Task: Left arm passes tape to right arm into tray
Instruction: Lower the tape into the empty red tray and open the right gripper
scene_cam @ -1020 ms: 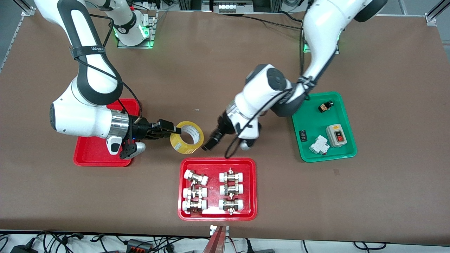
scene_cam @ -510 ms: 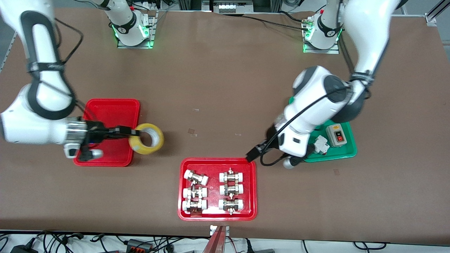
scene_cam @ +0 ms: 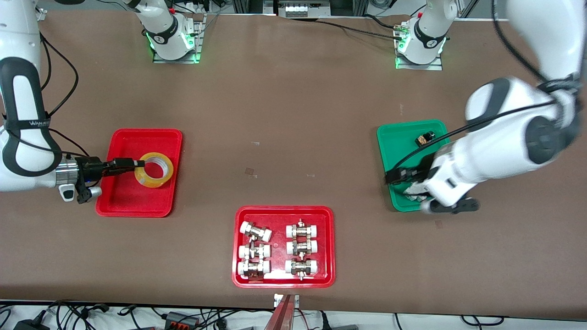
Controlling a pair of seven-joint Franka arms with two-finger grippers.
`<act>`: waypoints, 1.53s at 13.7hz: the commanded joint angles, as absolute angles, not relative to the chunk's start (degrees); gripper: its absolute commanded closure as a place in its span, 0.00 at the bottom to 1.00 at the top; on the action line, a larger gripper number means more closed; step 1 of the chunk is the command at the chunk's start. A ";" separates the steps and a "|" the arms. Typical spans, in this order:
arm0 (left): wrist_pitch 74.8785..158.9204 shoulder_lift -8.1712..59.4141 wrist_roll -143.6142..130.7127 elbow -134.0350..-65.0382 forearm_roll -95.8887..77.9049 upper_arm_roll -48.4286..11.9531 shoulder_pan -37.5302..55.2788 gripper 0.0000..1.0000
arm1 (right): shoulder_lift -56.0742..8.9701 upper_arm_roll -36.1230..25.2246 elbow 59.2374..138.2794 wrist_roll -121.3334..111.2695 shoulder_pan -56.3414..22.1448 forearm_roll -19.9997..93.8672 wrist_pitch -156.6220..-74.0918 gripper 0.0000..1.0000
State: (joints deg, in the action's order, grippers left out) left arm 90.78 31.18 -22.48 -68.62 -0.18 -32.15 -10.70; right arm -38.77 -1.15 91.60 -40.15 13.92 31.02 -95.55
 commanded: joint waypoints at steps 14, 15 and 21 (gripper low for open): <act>83.75 13.54 -16.96 -87.01 9.59 -35.59 -22.74 0.00 | -25.43 -0.35 91.58 -23.51 1.94 0.79 -99.78 0.00; 84.02 13.54 -16.53 -87.01 9.15 -35.60 -23.98 0.00 | -23.05 -0.18 91.58 -19.20 1.67 0.79 -98.10 0.00; 88.49 8.30 -8.44 -91.12 8.88 -34.73 -27.70 0.00 | -8.90 0.09 91.58 -3.26 -2.55 0.70 -89.75 0.00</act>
